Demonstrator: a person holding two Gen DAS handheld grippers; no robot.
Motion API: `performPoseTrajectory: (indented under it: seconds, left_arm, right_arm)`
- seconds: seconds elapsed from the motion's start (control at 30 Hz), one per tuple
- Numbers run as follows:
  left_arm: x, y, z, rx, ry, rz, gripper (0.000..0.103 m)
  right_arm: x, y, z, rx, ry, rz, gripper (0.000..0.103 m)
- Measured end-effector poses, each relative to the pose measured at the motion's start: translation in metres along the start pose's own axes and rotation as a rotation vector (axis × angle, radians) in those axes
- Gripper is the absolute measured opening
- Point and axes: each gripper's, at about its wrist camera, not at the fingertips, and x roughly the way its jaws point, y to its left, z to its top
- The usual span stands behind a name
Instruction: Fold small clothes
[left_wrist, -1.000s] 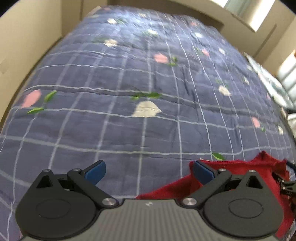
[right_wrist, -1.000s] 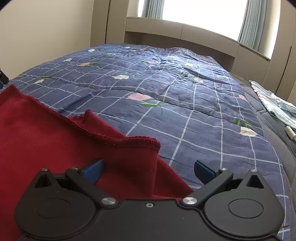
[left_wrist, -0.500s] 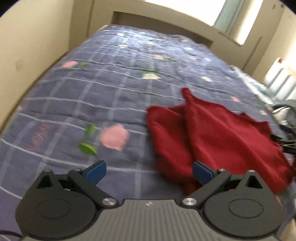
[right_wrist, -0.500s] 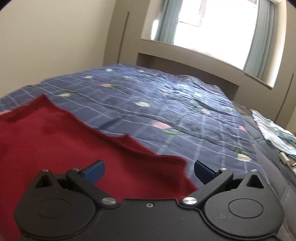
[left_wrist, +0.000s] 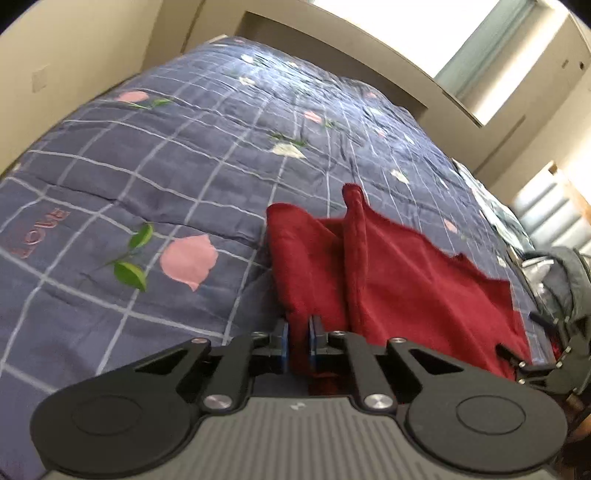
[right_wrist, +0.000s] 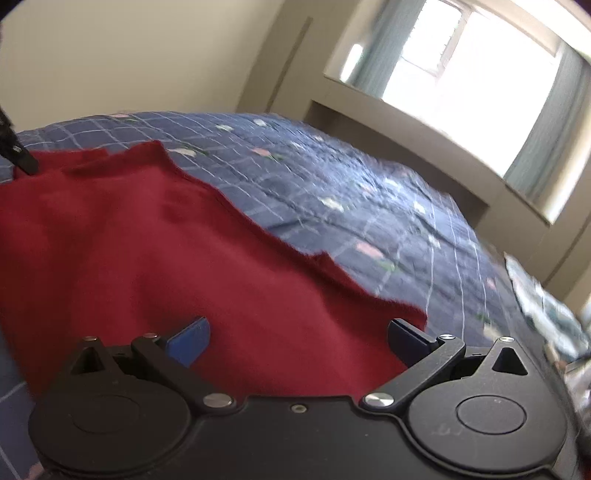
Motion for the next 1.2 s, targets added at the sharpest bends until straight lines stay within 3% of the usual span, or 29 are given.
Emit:
performPoseTrajectory:
  seconds: [0.23,0.33,0.4,0.47,0.63,0.83,0.97,1.2]
  left_arm:
    - [0.004,0.004,-0.004,-0.041,0.012,0.044,0.010]
    - [0.008,0.010,-0.005,-0.094,0.008,0.023,0.017]
    - [0.005,0.011,-0.006,-0.105,-0.006,0.028,0.034]
    - [-0.001,0.010,-0.008,-0.097,-0.030,0.038,0.061]
    - [-0.013,0.007,-0.023,-0.106,-0.071,0.021,0.087]
    - [-0.025,-0.009,-0.051,-0.118,-0.143,0.007,0.101]
    - [-0.024,-0.025,-0.069,-0.099,-0.168,0.002,0.101]
    - [-0.009,-0.042,-0.085,-0.103,-0.167,0.119,0.101]
  right_arm:
    - [0.010,-0.016,-0.018,0.193,0.029,0.039,0.102]
    - [0.009,-0.015,-0.021,0.221,0.019,0.033,0.102]
    - [0.004,-0.014,-0.022,0.232,0.007,0.017,0.102]
    - [-0.003,-0.009,-0.021,0.223,-0.016,-0.024,0.102]
    - [-0.020,0.006,-0.016,0.226,-0.082,-0.085,0.102]
    - [-0.030,0.035,-0.006,0.245,-0.118,-0.039,0.102]
    - [-0.027,0.055,-0.005,0.224,-0.121,-0.019,0.102]
    - [-0.010,0.062,-0.012,0.225,-0.063,-0.028,0.102]
